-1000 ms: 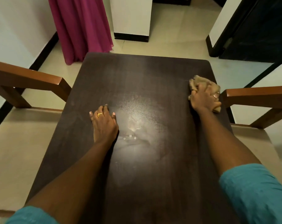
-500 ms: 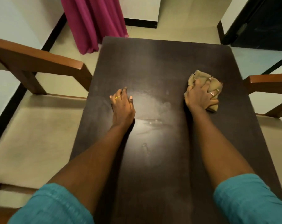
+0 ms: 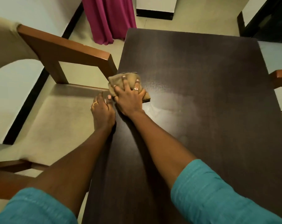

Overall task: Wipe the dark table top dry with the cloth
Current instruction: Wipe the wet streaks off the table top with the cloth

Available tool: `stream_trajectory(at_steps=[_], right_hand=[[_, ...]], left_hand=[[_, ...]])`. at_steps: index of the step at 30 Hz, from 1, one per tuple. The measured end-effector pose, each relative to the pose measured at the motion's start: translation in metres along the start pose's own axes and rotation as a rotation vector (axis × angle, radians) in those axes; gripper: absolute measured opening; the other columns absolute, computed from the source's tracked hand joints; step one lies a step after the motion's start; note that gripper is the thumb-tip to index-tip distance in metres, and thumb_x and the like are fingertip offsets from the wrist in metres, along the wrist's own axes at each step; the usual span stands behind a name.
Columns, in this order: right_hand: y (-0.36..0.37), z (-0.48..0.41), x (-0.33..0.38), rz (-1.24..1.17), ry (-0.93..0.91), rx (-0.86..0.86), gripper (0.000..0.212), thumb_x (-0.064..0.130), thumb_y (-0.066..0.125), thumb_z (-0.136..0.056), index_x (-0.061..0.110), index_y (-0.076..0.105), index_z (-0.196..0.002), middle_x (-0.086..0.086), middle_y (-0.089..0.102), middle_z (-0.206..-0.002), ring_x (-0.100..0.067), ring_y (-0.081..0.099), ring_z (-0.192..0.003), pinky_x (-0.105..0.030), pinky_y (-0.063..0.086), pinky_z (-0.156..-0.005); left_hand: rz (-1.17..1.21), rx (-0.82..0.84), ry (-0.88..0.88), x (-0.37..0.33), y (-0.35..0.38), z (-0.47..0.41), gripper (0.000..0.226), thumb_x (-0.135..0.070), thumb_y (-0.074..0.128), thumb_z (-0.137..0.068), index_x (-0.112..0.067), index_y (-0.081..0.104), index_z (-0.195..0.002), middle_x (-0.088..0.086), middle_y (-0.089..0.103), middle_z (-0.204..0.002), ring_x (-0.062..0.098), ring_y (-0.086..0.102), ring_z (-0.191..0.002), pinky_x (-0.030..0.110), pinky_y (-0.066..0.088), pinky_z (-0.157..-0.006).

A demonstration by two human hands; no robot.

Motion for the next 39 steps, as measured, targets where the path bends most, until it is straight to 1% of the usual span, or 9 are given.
stream_trajectory(at_steps=[2, 4, 8, 13, 20, 23, 27, 32, 39], right_hand=[[0.003, 0.019, 0.003, -0.005, -0.042, 0.022, 0.046, 0.052, 0.031, -0.096, 0.041, 0.037, -0.14, -0.002, 0.01, -0.16, -0.05, 0.007, -0.141, -0.065, 0.013, -0.106], [0.001, 0.04, -0.008, -0.004, -0.019, 0.008, 0.046, 0.051, 0.03, -0.097, 0.041, 0.035, -0.141, -0.003, 0.008, -0.16, -0.049, 0.006, -0.141, -0.064, 0.014, -0.105], [-0.009, 0.072, -0.058, 0.023, 0.178, -0.057, 0.043, 0.046, 0.036, -0.096, 0.039, 0.04, -0.138, -0.005, 0.015, -0.159, -0.047, 0.013, -0.141, -0.06, 0.021, -0.103], [-0.036, 0.106, -0.16, 0.045, 0.444, -0.148, 0.046, 0.043, 0.043, -0.092, 0.04, 0.042, -0.137, 0.0, 0.016, -0.159, -0.044, 0.017, -0.14, -0.056, 0.023, -0.101], [-0.089, 0.181, -0.338, 0.032, 0.806, -0.142, 0.049, 0.039, 0.039, -0.096, 0.033, 0.031, -0.144, -0.004, 0.009, -0.159, -0.044, 0.012, -0.142, -0.065, 0.015, -0.105], [-0.1, 0.214, -0.378, 0.022, 0.886, -0.167, 0.049, 0.038, 0.04, -0.097, 0.028, 0.031, -0.144, -0.007, 0.009, -0.159, -0.047, 0.012, -0.141, -0.065, 0.017, -0.104], [-0.094, 0.237, -0.378, 0.009, 0.948, -0.217, 0.048, 0.036, 0.041, -0.097, 0.026, 0.033, -0.143, -0.01, 0.012, -0.158, -0.048, 0.016, -0.139, -0.066, 0.017, -0.104], [-0.076, 0.236, -0.347, -0.035, 1.011, -0.24, 0.048, 0.038, 0.043, -0.096, 0.028, 0.035, -0.142, -0.008, 0.007, -0.16, -0.052, 0.008, -0.139, -0.069, 0.014, -0.103], [-0.047, 0.197, -0.245, -0.043, 0.898, -0.251, 0.047, 0.038, 0.047, -0.093, 0.033, 0.04, -0.139, -0.005, 0.011, -0.16, -0.051, 0.01, -0.139, -0.066, 0.017, -0.101]], left_hand=[[-0.006, 0.003, -0.002, -0.001, -0.001, 0.01, 0.049, -0.033, 0.029, -0.099, -0.006, 0.032, -0.14, 0.019, 0.038, -0.145, 0.034, 0.032, -0.135, 0.045, 0.028, -0.112], [-0.02, 0.013, 0.001, -0.005, 0.001, 0.021, 0.05, -0.034, 0.029, -0.099, -0.007, 0.032, -0.141, 0.017, 0.038, -0.146, 0.032, 0.03, -0.137, 0.045, 0.029, -0.113], [-0.038, 0.066, 0.051, -0.025, 0.014, 0.041, 0.05, -0.036, 0.031, -0.098, -0.007, 0.034, -0.139, 0.017, 0.04, -0.143, 0.032, 0.031, -0.135, 0.047, 0.031, -0.111], [-0.101, 0.158, 0.146, -0.061, 0.044, 0.075, 0.051, -0.034, 0.03, -0.099, -0.007, 0.031, -0.142, 0.016, 0.038, -0.146, 0.033, 0.025, -0.14, 0.045, 0.013, -0.118], [-0.156, 0.219, 0.244, -0.099, 0.078, 0.127, 0.048, -0.03, 0.031, -0.1, -0.004, 0.034, -0.14, 0.016, 0.039, -0.144, 0.032, 0.03, -0.136, 0.044, 0.011, -0.119], [-0.175, 0.22, 0.237, -0.1, 0.088, 0.141, 0.048, -0.03, 0.03, -0.1, -0.003, 0.035, -0.139, 0.016, 0.038, -0.144, 0.032, 0.03, -0.136, 0.044, 0.01, -0.119], [-0.201, 0.215, 0.219, -0.095, 0.088, 0.155, 0.048, -0.03, 0.031, -0.1, -0.002, 0.038, -0.138, 0.016, 0.039, -0.143, 0.032, 0.033, -0.134, 0.046, 0.011, -0.119], [-0.214, 0.211, 0.198, -0.075, 0.071, 0.157, 0.048, -0.03, 0.03, -0.099, -0.002, 0.038, -0.138, 0.016, 0.039, -0.144, 0.032, 0.034, -0.134, 0.045, 0.01, -0.119], [-0.285, 0.176, 0.165, -0.019, 0.028, 0.144, 0.046, -0.03, 0.031, -0.099, -0.004, 0.041, -0.136, 0.015, 0.043, -0.142, 0.031, 0.036, -0.133, 0.047, 0.011, -0.118]])
Point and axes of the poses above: each hand's wrist, its own z-axis away from the middle knuckle, its own y-axis out of the palm, x = y × z, the point moved 4 cm from there along -z, towards the middle knuckle
